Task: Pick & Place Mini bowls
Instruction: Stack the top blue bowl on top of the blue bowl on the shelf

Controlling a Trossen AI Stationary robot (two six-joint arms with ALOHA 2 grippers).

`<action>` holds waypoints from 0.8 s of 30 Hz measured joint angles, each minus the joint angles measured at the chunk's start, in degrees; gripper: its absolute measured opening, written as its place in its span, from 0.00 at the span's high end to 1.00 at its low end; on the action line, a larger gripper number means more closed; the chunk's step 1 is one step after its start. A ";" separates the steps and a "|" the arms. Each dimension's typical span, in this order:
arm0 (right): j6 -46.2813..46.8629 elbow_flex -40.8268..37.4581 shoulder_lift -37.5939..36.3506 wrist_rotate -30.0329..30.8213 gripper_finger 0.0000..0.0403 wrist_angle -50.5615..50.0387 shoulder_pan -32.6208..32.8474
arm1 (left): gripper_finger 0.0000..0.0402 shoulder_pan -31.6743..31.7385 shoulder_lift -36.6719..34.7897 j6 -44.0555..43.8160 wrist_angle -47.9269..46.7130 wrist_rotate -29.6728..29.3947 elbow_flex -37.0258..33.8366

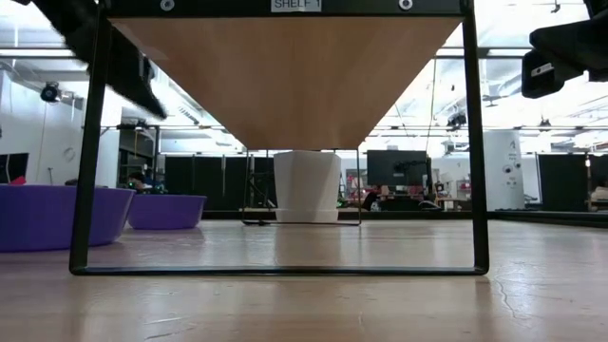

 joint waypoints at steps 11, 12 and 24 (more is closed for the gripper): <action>0.00 0.00 -0.04 -0.02 0.98 0.07 -0.02 | 0.65 0.23 11.00 2.78 -2.53 -1.41 0.06; -0.02 0.00 -0.02 -0.02 0.98 0.02 -0.02 | 0.65 0.24 11.75 2.65 -2.56 -1.37 0.03; 0.00 0.00 -0.02 -0.02 0.98 0.01 -0.02 | 0.65 0.24 14.98 -0.90 -3.12 -0.63 0.02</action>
